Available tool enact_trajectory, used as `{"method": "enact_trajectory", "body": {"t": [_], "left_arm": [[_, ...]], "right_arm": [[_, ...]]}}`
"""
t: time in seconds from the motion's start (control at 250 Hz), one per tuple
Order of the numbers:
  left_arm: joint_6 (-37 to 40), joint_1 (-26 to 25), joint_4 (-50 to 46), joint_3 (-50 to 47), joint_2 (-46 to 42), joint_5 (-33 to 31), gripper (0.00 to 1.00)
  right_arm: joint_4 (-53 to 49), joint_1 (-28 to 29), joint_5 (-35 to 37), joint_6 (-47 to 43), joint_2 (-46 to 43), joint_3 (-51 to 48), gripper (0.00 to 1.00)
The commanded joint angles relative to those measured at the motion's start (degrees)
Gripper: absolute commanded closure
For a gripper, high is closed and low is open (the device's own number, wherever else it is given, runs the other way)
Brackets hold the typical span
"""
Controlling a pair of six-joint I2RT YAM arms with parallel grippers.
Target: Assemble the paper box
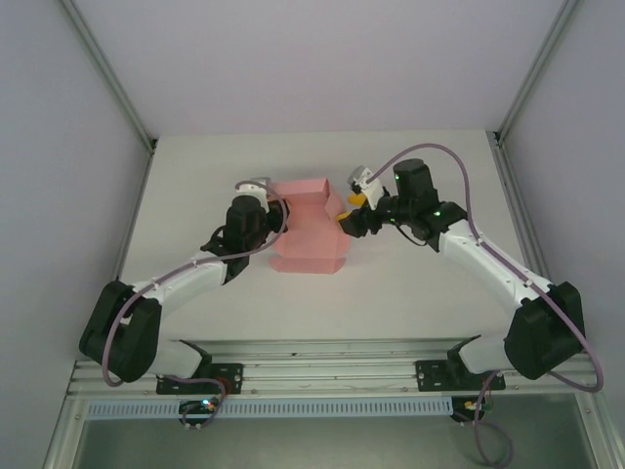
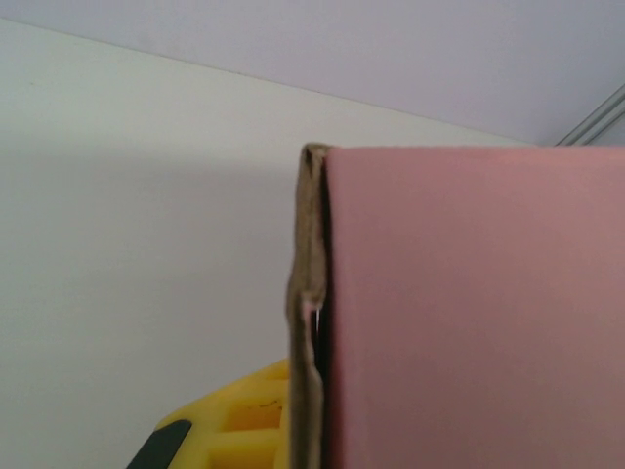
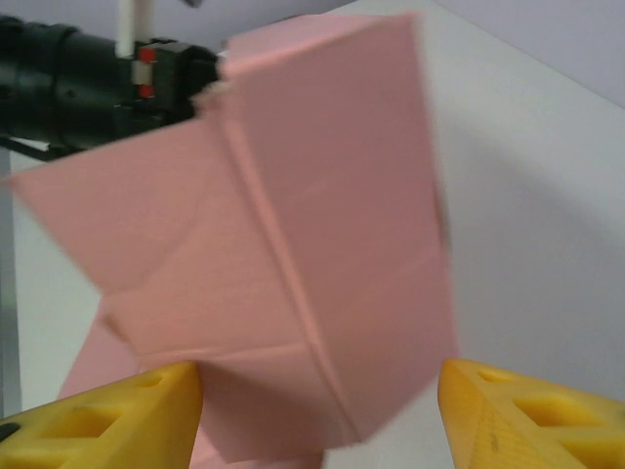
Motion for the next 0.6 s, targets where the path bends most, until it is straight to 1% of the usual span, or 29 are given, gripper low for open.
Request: {"method": "enact_trajectory", "body": {"t": [0.0,0.124,0.308,0.363,0.475,0.523,0.595], "left_arm": [[1.39,-0.67,-0.25,2.51,0.34,1.38,1.00],[1.71,-1.51,0.32,2.71,0.63,1.32,1.00],[3.36,-3.33,-1.40,3.53,0.34,-0.73,1.00],[3.75,-3.80,-1.84,3.51,0.15,-1.67,1.00],[3.78,-4.44,-2.31,3.51,-0.27,-3.37,1.00],[3.76,-4.64,-2.31,3.56,-0.14,-3.35,1.00],[3.75,-5.15,-2.57,3.83,-0.03,-3.64,1.00]], "right_arm": [[-0.18,2.18,3.91,-3.00,1.67,1.57,0.35],[4.90,5.31,14.14,-1.51,3.07,1.53,0.37],[12.79,8.46,25.53,1.78,4.05,0.68,0.53],[16.07,9.73,32.54,3.55,4.10,-0.12,0.56],[21.42,11.83,47.35,5.27,4.87,-1.42,0.58],[22.67,12.45,50.92,5.53,5.47,-1.58,0.60],[24.39,13.63,56.23,5.33,6.40,-1.68,0.61]]}}
